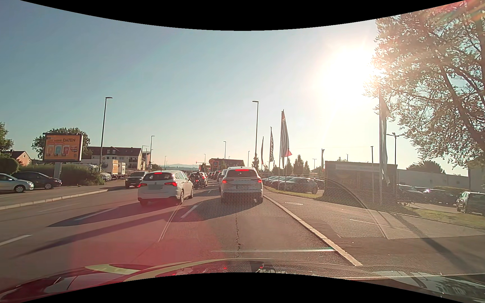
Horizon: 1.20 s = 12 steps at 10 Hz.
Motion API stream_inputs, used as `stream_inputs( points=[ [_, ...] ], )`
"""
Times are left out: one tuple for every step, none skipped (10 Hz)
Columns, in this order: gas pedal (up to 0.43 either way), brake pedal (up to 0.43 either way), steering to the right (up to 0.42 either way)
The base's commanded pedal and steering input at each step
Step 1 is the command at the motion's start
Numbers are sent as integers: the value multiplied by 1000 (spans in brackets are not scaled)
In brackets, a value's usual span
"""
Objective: Follow the waypoints while adhering to traffic rules and regulations
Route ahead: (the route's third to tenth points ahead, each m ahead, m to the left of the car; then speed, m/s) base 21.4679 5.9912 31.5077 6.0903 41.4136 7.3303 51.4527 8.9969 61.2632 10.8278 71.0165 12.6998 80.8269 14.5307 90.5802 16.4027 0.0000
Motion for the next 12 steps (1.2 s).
stream_inputs(
  points=[
    [0,256,-5],
    [0,256,-4],
    [0,250,-5],
    [0,250,-4],
    [0,250,-4],
    [0,250,-5],
    [0,250,-4],
    [0,256,-4],
    [0,256,-4],
    [0,250,-4],
    [0,250,-4],
    [0,256,-5]
  ],
)
